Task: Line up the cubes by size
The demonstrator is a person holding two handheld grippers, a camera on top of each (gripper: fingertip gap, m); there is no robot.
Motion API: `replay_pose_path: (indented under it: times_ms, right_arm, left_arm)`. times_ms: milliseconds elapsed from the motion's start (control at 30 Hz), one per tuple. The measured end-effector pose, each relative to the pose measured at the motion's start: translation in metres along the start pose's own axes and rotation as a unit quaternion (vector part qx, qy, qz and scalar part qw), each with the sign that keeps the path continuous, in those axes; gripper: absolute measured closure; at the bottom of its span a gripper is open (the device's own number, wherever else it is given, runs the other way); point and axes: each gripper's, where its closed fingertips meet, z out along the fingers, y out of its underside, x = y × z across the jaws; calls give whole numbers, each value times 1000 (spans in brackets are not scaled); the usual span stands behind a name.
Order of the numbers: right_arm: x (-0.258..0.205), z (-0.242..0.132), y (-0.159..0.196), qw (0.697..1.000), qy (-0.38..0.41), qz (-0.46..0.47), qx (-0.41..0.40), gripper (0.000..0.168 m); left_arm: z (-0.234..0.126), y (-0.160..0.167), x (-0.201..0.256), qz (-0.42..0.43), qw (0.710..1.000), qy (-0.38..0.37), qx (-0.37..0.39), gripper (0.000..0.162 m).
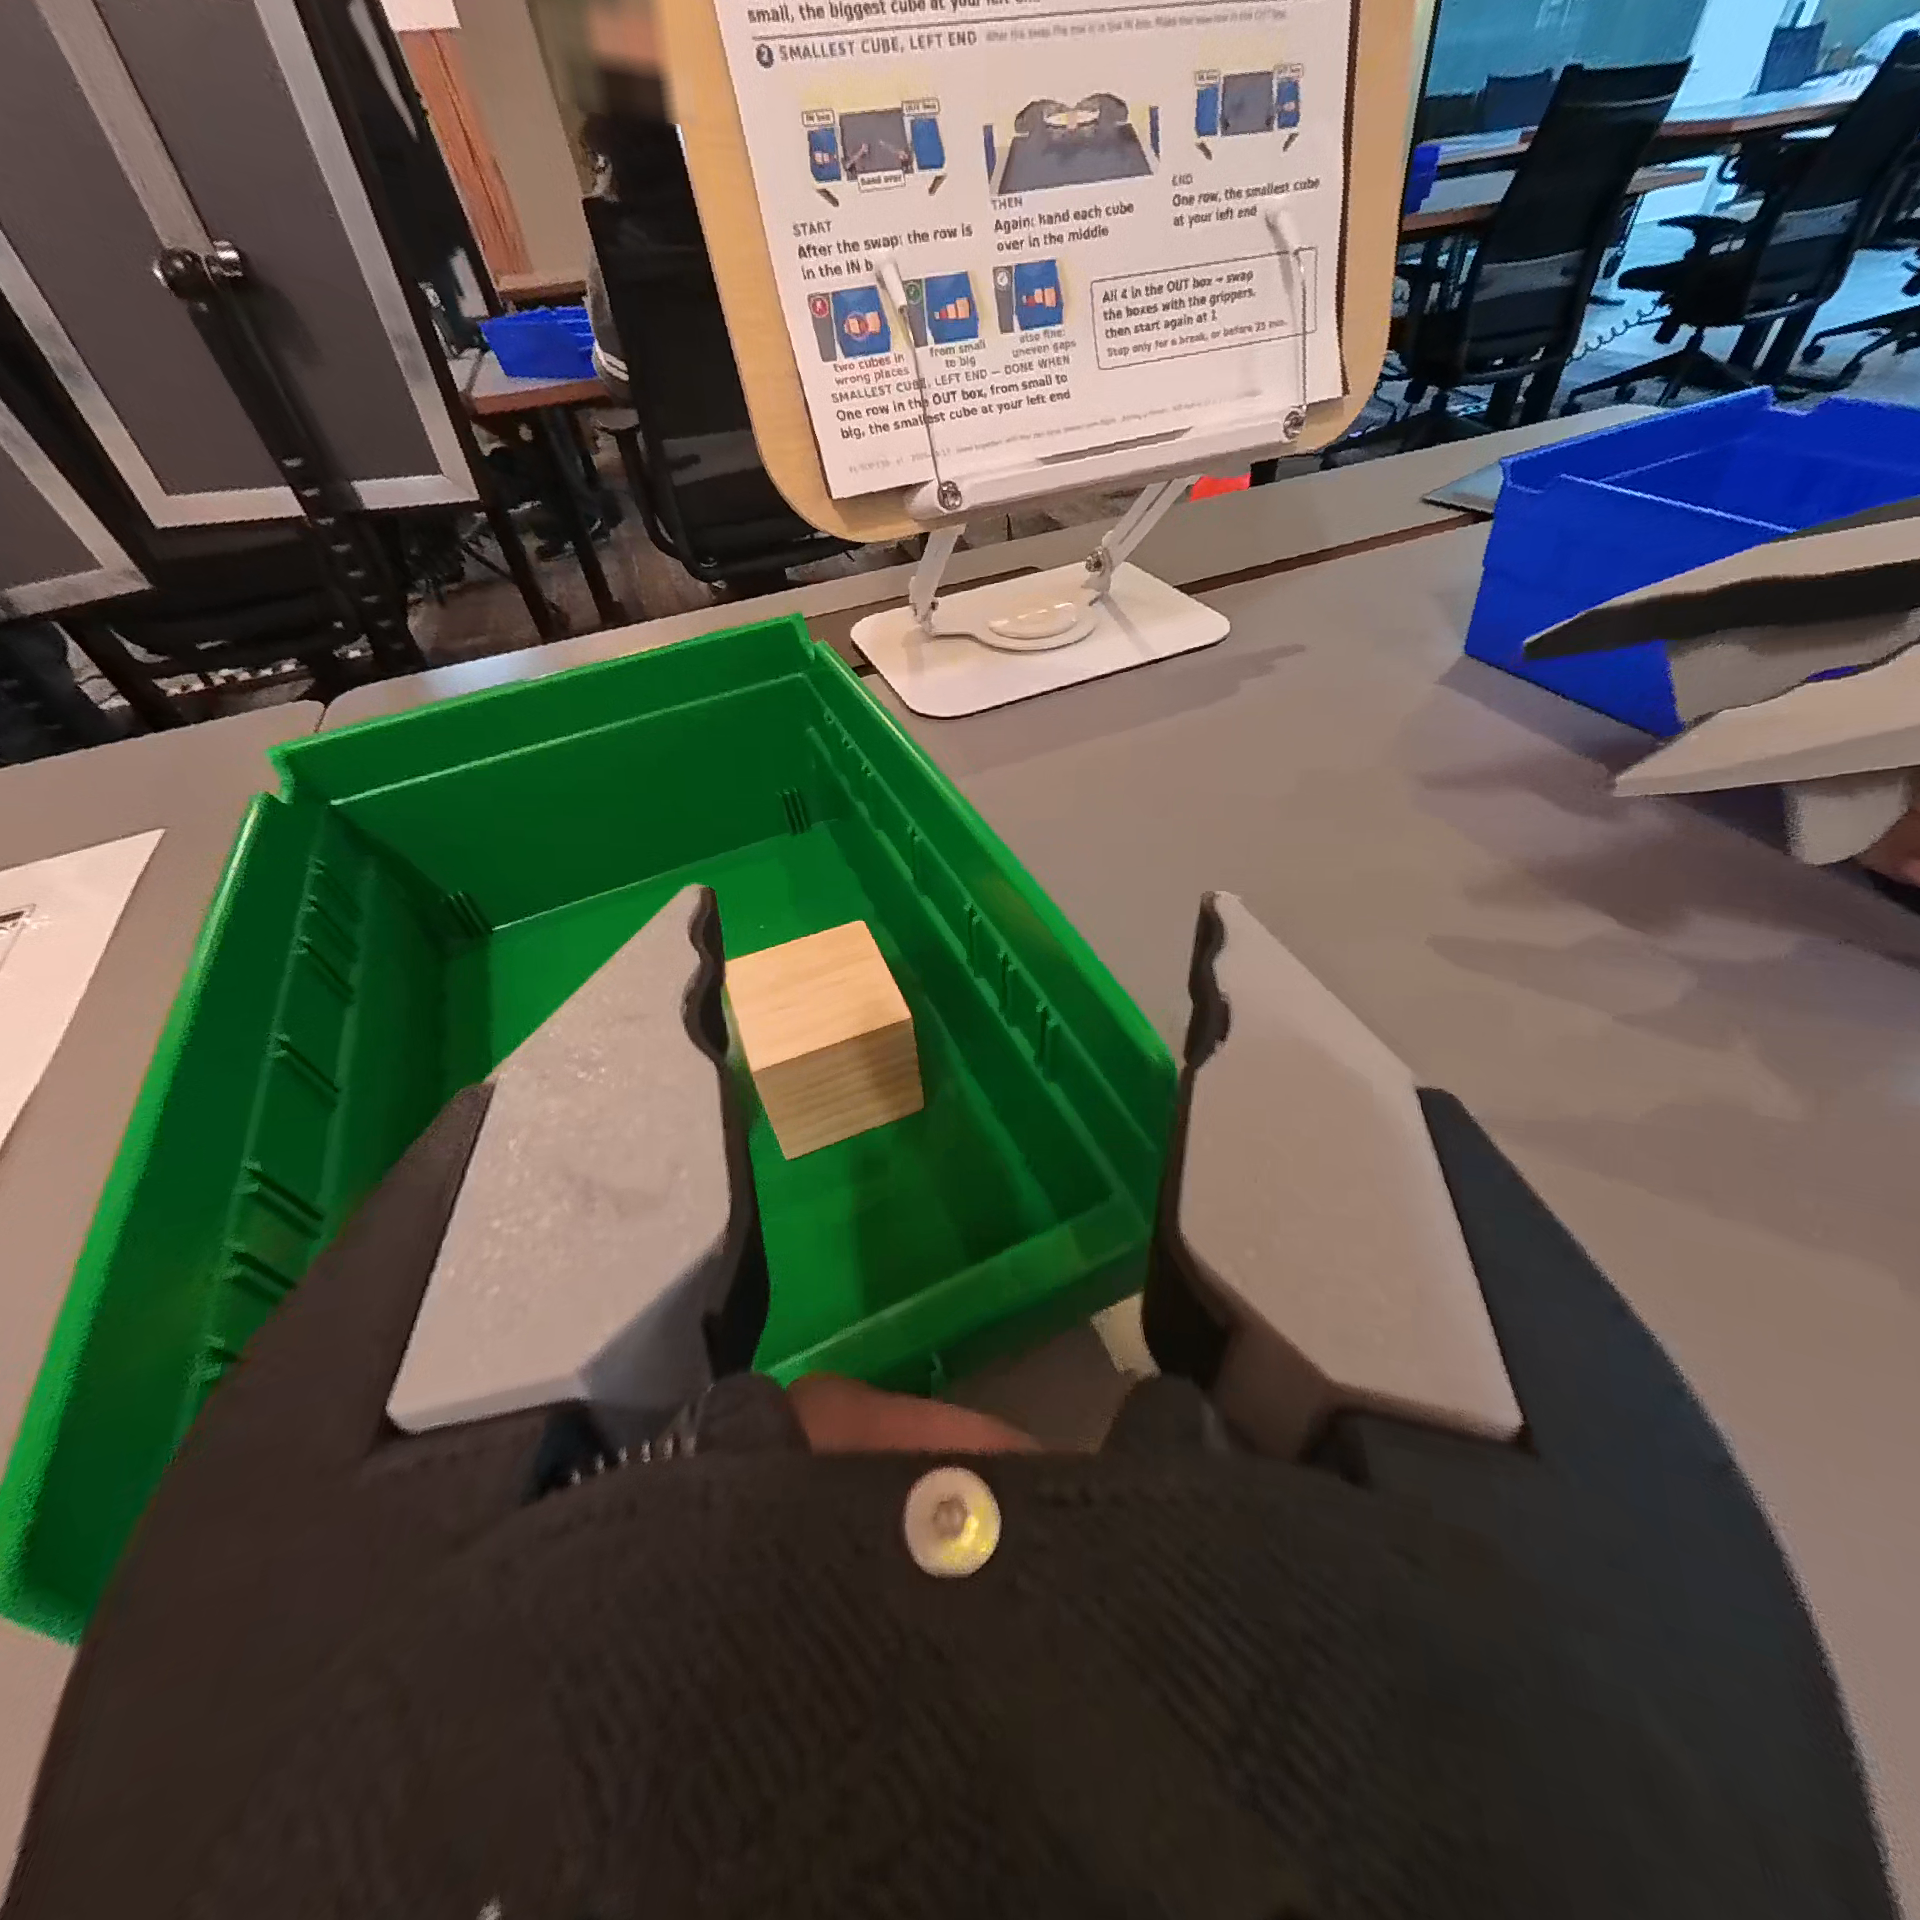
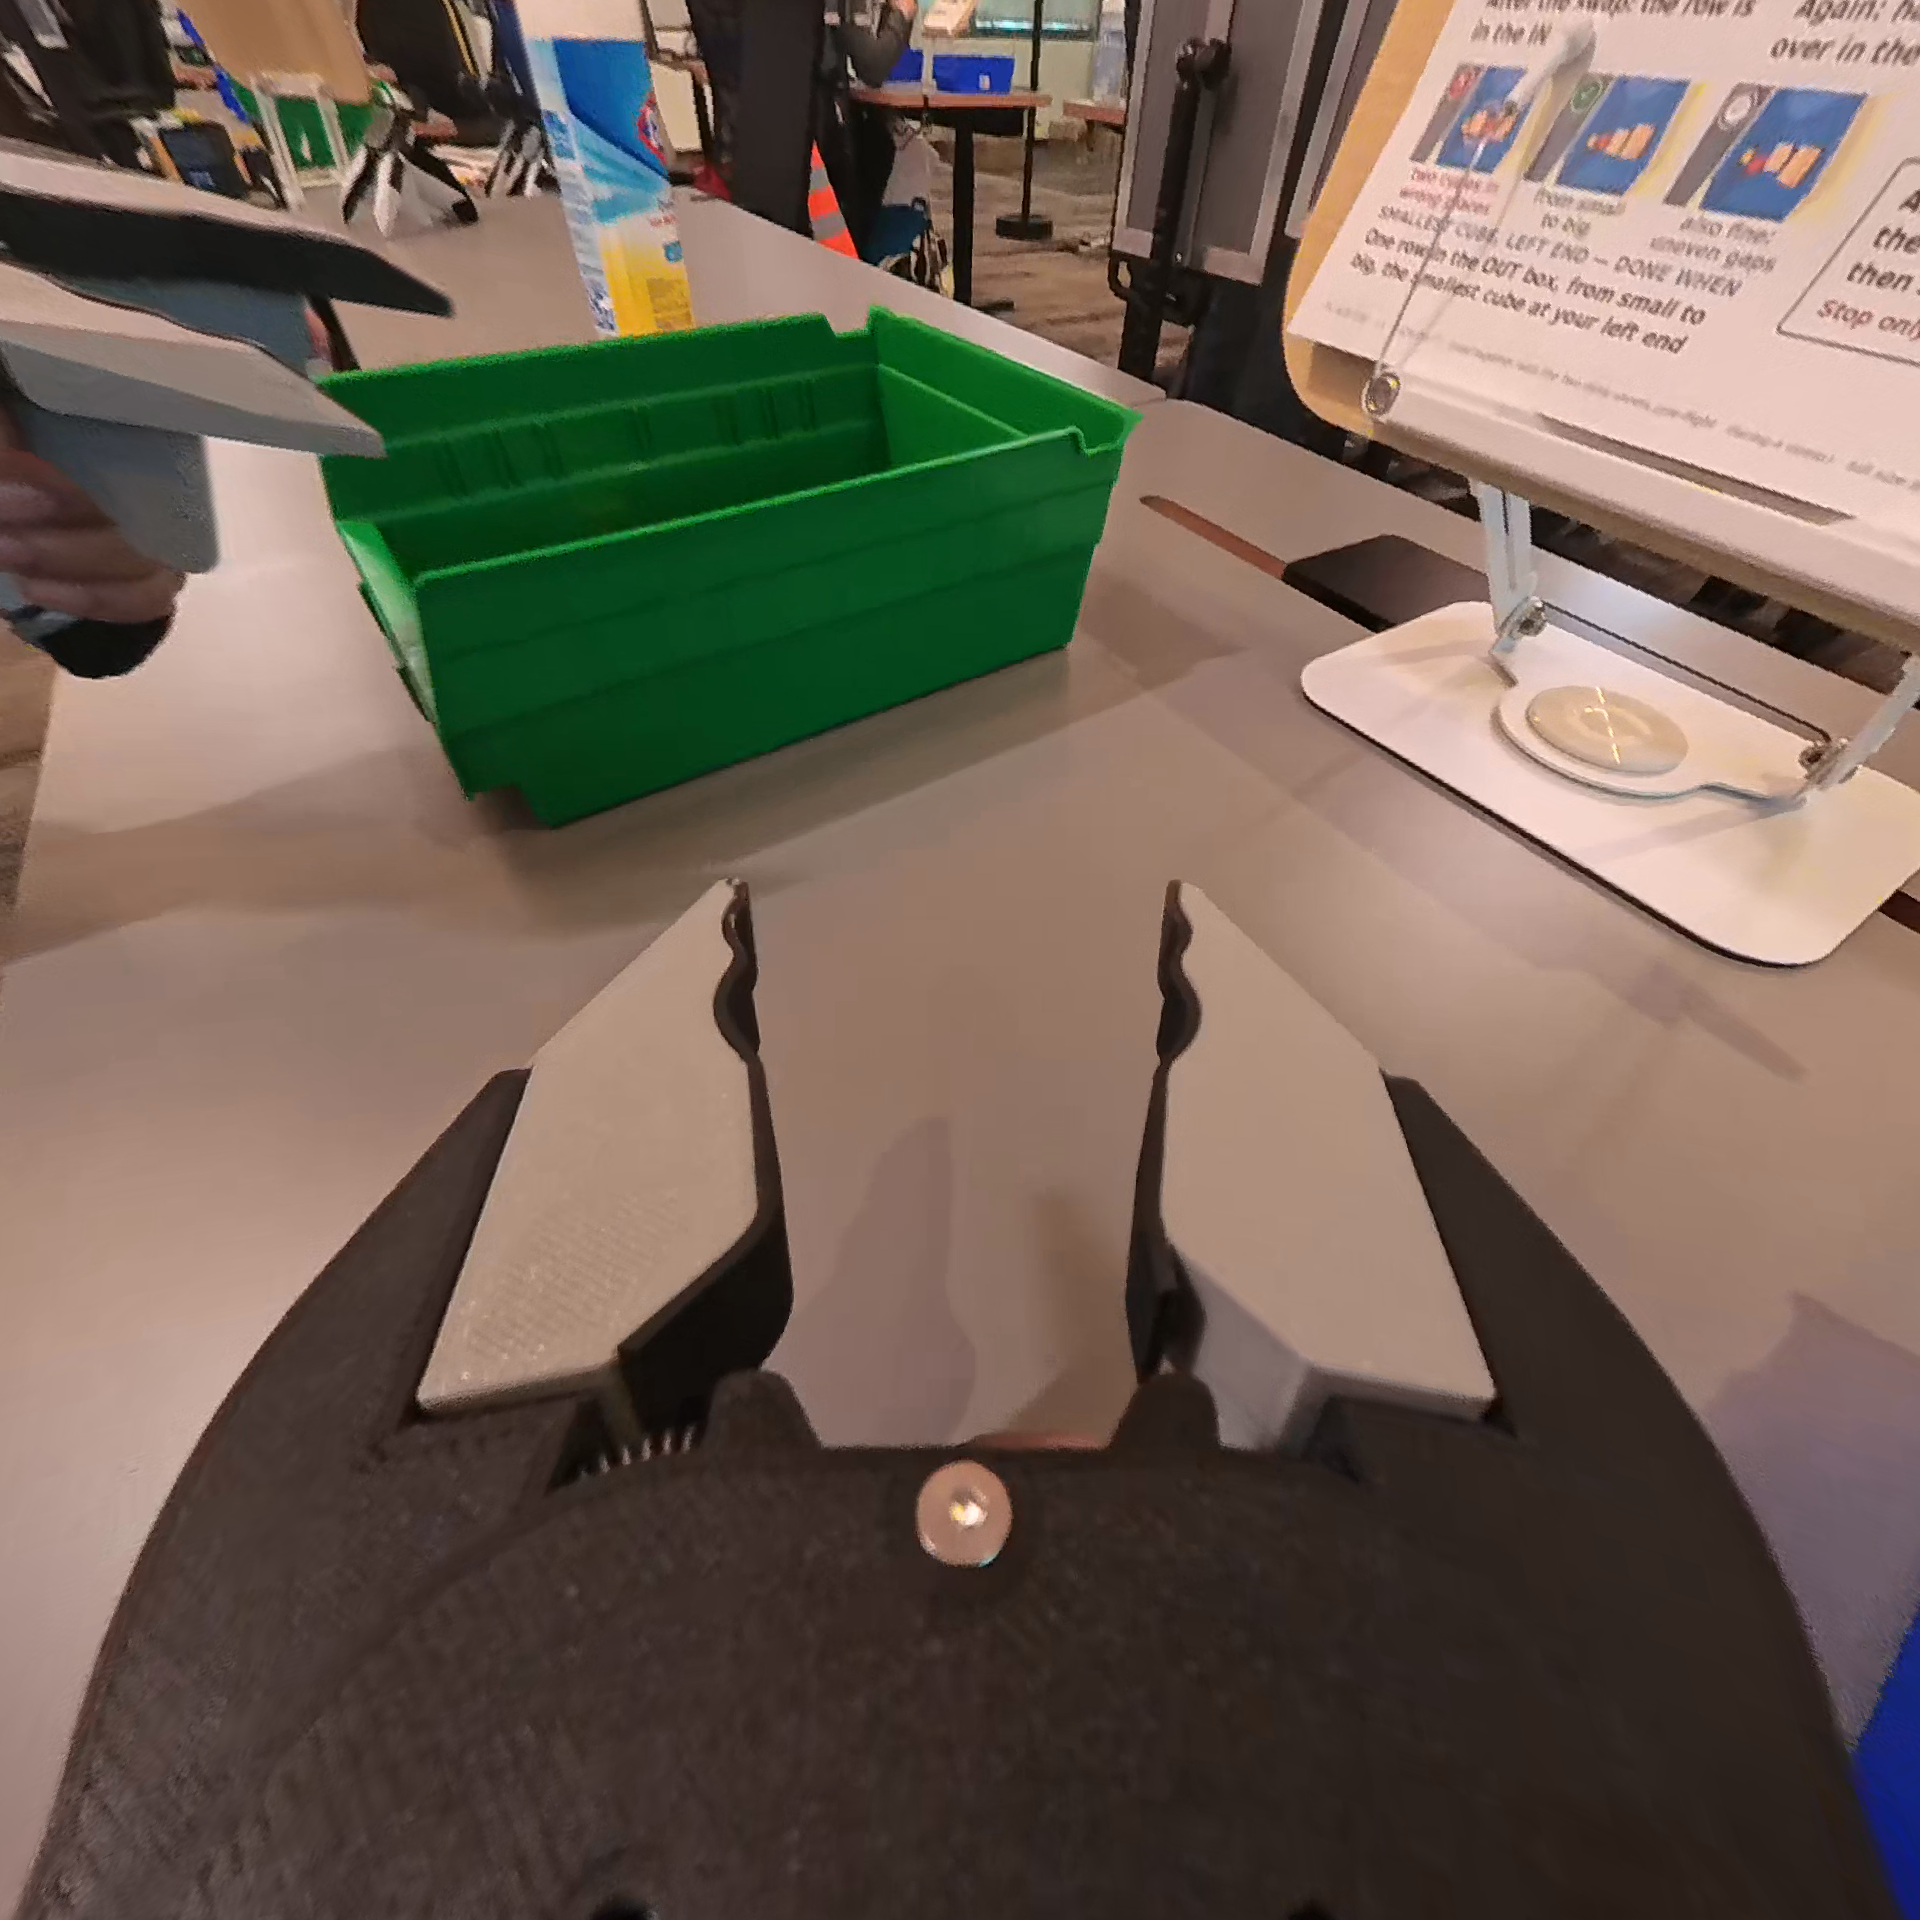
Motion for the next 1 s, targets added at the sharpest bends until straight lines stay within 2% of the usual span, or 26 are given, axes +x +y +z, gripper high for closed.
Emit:
replay_pose_path:
  times_ms: [333, 567, 633, 733, 867, 933, 1000]
  right_arm:
    - [-8, 2, 2, 1000, 0, -20, -5, 90]
    - [-3, -3, -5, 1000, 6, -11, 5, 89]
    - [-4, -4, -7, 1000, 6, -14, 10, 90]
    - [-5, -2, -6, 1000, 6, -23, 9, 90]
    - [-8, 3, 1, 1000, -8, -11, -5, 90]
    - [-10, 4, 2, 1000, -9, -12, -8, 90]
    - [-12, 5, 3, 1000, -12, -14, -10, 90]
  left_arm:
    - [14, 6, 0, -2, 1000, -7, -12, 76]
    - [1, 7, -9, -3, 1000, -26, -16, 78]
    - [-5, 1, -10, -7, 1000, -12, -9, 80]
    - [-2, -3, -14, 47, 998, 6, -32, 83]
    - [18, -16, -14, 157, 980, 103, -65, 88]
    - [27, -19, -11, 226, 957, 170, -67, 87]
    - [32, -6, -4, 281, 923, 246, -90, 89]
